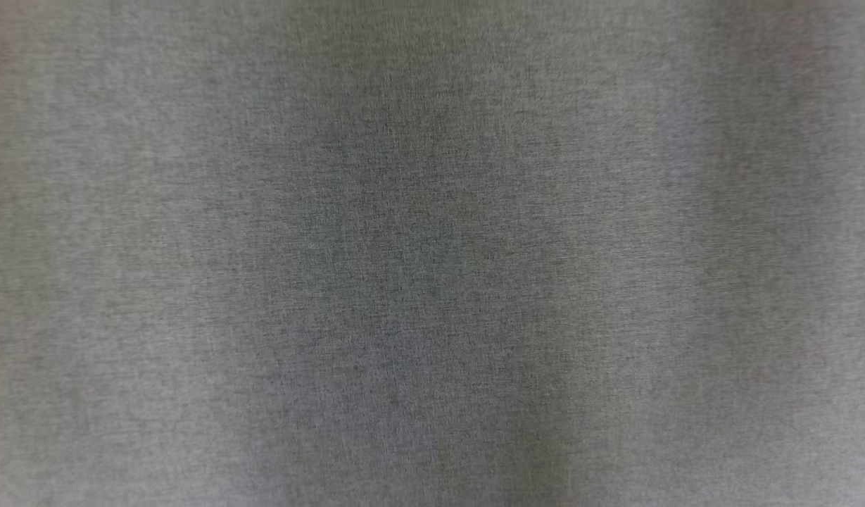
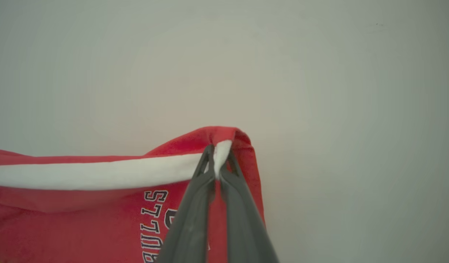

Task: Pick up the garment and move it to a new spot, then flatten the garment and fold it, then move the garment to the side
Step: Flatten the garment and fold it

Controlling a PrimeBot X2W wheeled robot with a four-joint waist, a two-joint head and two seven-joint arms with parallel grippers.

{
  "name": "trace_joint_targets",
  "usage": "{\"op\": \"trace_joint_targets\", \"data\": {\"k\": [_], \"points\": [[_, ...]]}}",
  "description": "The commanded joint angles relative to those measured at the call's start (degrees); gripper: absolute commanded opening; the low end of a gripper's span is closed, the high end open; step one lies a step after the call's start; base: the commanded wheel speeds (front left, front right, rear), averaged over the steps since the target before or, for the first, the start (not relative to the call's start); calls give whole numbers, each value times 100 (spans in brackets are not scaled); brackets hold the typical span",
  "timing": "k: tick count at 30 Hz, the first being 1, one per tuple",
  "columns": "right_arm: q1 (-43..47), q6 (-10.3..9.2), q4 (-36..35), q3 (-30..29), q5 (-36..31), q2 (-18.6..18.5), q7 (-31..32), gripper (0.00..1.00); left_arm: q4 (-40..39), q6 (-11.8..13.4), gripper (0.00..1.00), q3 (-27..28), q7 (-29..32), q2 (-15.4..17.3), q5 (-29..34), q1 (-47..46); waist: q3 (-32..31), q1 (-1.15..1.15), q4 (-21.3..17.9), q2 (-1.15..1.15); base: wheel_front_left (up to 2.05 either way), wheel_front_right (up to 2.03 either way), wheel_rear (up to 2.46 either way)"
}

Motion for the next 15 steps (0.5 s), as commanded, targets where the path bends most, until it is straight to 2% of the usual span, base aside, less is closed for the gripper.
{"op": "trace_joint_targets", "data": {"k": [1, 10, 15], "points": [[-105, -16, 147, 24, -33, 44, -70, 0, 132, 15, 0, -74, -54, 1, -81, -118, 172, -1, -27, -2, 0, 0, 0], [-192, -16, 816, 257, 29, 94, -234, 0, 609, 15, 0, -520, -251, -21, -502, -23, 290, -1, -5, -2, 0, 0, 0], [154, -16, 933, 431, 214, 183, -381, 0, 711, 16, 0, -676, -517, -59, -679, 354, 155, -1, 4, -2, 0, 0, 0]]}}
